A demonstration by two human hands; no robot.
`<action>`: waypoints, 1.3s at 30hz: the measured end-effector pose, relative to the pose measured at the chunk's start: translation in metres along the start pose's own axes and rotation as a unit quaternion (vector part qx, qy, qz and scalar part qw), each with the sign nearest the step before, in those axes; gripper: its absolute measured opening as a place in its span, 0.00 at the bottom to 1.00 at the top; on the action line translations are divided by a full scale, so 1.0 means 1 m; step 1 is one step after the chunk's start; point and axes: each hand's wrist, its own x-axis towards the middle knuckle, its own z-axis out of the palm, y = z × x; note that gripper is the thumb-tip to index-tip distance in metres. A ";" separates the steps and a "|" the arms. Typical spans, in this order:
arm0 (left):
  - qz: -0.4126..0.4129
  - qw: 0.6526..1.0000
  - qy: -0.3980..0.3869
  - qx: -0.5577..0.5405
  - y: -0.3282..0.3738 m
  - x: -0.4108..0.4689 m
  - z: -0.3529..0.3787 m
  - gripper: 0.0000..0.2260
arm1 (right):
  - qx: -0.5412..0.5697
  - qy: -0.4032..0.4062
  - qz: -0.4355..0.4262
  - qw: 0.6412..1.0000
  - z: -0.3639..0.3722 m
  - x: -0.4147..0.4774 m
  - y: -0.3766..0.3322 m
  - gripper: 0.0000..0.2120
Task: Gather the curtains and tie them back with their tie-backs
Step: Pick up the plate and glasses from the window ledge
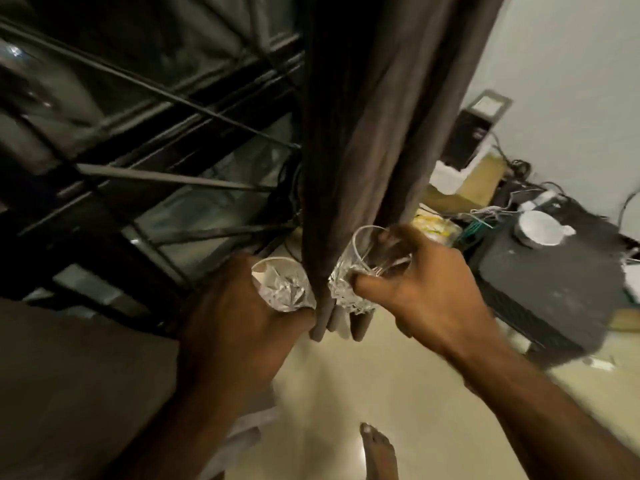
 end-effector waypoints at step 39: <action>0.284 0.888 -0.286 0.223 0.224 0.112 0.532 0.38 | 0.022 0.170 0.369 0.913 -0.159 0.141 0.475 0.45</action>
